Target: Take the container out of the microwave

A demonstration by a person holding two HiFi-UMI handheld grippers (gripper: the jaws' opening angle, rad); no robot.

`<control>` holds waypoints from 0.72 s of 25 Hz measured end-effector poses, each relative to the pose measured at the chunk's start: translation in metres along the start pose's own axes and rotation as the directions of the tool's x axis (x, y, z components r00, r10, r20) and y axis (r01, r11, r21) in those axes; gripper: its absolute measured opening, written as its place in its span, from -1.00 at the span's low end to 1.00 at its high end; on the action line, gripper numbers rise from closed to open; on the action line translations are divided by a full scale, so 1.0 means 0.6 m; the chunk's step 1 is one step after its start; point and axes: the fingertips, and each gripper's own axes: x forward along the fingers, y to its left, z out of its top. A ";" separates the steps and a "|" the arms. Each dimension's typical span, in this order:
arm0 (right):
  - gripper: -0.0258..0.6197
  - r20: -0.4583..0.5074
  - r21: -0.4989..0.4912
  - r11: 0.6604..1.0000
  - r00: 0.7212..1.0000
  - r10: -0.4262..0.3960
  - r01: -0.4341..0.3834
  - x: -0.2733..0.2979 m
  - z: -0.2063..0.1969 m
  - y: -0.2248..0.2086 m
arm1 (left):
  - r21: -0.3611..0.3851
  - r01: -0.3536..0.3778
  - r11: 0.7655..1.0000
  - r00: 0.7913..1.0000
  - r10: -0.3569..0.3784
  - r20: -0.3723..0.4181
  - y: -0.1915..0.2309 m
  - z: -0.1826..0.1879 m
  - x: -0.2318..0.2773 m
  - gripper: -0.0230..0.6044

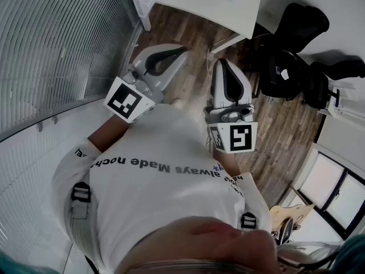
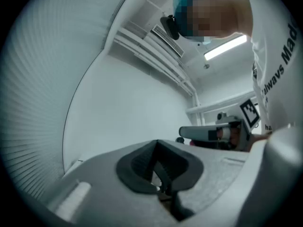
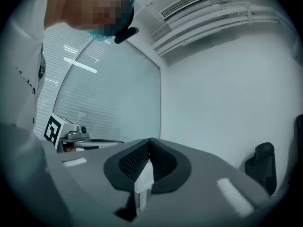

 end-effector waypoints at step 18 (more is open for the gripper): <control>-0.92 0.011 0.016 1.000 1.000 -0.024 0.024 0.041 -0.006 0.039 | -0.004 0.016 1.000 1.000 -0.016 0.009 0.043 0.003 -0.038 -0.92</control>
